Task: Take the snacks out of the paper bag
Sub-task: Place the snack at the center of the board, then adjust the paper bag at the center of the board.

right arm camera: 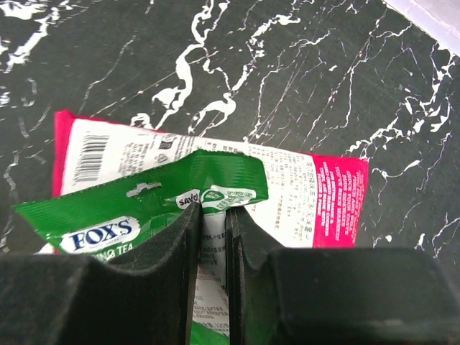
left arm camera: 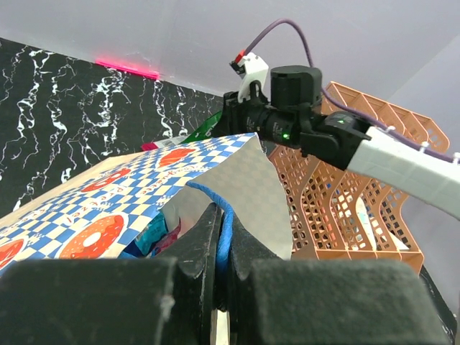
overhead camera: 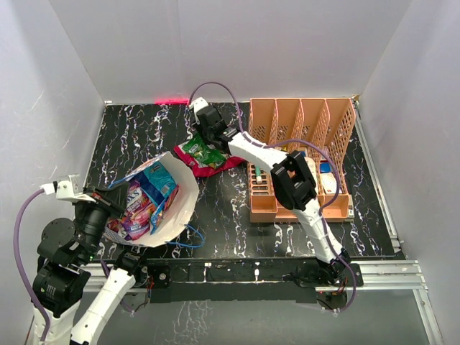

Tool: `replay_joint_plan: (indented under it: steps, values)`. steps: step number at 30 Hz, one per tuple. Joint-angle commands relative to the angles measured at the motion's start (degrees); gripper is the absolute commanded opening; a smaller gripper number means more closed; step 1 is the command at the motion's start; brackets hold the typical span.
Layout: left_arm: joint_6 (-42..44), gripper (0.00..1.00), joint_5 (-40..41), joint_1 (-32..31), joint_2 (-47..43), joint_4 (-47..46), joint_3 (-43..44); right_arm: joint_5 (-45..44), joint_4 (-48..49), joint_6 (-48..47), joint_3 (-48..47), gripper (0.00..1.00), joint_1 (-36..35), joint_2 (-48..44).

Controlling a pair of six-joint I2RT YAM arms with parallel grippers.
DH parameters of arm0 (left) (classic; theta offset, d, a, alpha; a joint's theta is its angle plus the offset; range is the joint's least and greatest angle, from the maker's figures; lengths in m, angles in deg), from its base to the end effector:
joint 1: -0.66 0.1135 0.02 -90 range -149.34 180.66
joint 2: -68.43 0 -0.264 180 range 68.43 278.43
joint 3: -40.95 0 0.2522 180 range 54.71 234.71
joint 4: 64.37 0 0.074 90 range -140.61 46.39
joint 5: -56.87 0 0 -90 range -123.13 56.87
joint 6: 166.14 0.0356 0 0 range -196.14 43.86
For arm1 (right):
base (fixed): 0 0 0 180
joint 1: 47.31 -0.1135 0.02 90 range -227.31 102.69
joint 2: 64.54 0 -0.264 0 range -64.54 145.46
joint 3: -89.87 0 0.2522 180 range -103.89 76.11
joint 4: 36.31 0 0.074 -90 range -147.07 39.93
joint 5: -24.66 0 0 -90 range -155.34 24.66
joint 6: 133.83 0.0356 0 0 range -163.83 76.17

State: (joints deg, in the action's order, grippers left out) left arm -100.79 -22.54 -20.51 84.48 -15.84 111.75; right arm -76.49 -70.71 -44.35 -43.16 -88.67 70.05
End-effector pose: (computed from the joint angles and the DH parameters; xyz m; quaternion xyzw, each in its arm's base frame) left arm 0.0212 -0.0012 0.4043 -0.0889 0.6625 -0.2318 0.7068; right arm 0.4141 0.3554 0.2307 -0.2757 0.8438 0.0766 0.4539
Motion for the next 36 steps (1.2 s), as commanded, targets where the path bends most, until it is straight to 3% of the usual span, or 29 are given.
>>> replay_joint_plan:
  steps: [1, 8, 15, 21, 29, 36]
  values:
    - [0.23, 0.00, -2.63, -0.10, 0.73, -3.06, 2.04, -3.82, 8.66, -2.98, -2.69, 0.07, 0.58, 2.67]
    - [-0.47, 0.00, -5.82, -0.11, 1.32, -3.99, 1.59, -5.91, 12.49, -6.62, -2.82, 0.18, 1.62, 6.99]
    - [-0.21, 0.00, -5.90, -0.10, 2.92, -5.02, 1.65, -2.14, 5.70, -5.26, -5.02, 0.59, 1.55, 1.63]
    - [0.38, 0.00, -4.61, -0.10, 5.31, -5.93, 2.17, 3.19, -3.15, -1.95, -4.23, 0.78, 0.64, -8.66]
    - [-0.53, 0.00, 6.44, -0.15, 13.16, -3.08, 6.31, 15.07, -1.28, 5.93, 18.21, 0.87, -3.30, -29.56]
    - [5.62, 0.00, 12.14, -0.11, 22.04, -7.62, 10.24, 34.27, 14.48, 25.09, 38.46, 0.88, -4.59, -45.20]
